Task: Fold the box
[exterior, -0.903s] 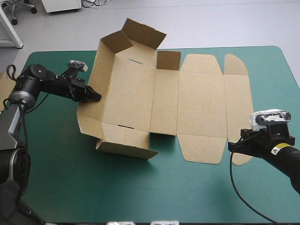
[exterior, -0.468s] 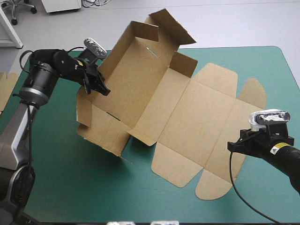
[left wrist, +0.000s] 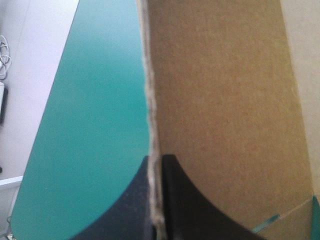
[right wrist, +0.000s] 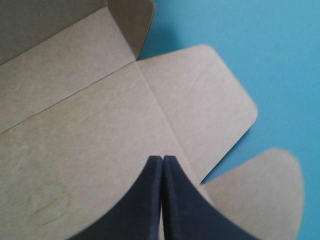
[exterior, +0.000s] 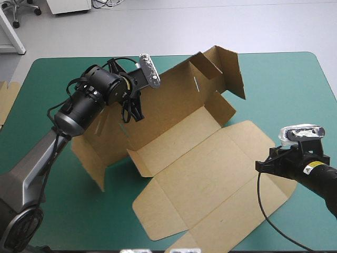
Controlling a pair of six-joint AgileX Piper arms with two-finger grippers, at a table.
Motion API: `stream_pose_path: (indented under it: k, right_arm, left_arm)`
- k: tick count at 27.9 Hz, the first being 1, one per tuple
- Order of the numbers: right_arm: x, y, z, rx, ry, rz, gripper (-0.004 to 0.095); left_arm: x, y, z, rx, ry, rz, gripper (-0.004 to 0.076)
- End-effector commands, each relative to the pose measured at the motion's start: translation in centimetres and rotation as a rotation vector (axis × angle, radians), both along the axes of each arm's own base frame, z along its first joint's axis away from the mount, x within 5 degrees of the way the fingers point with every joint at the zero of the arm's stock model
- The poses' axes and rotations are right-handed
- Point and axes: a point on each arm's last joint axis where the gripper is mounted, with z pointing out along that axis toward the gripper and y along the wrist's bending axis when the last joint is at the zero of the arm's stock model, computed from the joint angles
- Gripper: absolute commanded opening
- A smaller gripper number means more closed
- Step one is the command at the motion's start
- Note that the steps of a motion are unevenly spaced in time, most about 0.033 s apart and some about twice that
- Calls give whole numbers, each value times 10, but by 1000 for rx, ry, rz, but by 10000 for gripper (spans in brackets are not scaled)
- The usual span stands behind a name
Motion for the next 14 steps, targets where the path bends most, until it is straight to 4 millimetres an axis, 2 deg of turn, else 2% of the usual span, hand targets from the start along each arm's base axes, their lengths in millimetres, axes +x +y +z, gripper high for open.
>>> stream_pose_path:
  k: [1, 4, 9, 12, 14]
  right_arm:
    - [2, 2, 15, 18, -79, 5, -19]
    - [0, 5, 13, 9, -66, 30, -19]
    - [0, 6, 13, 11, -64, 38, -19]
    - [0, 6, 13, 17, -62, 39, -19]
    - [-1, 7, 13, 21, -56, 39, -19]
  left_arm:
    - [-22, 16, 38, -20, -181, -22, -10]
    - [-29, 23, 28, 16, -199, -33, -10]
    - [-41, 24, -1, 58, -183, -82, -10]
    - [-49, 12, -16, 108, -174, -142, -10]
    - [-60, -4, -27, 138, -176, -218, -10]
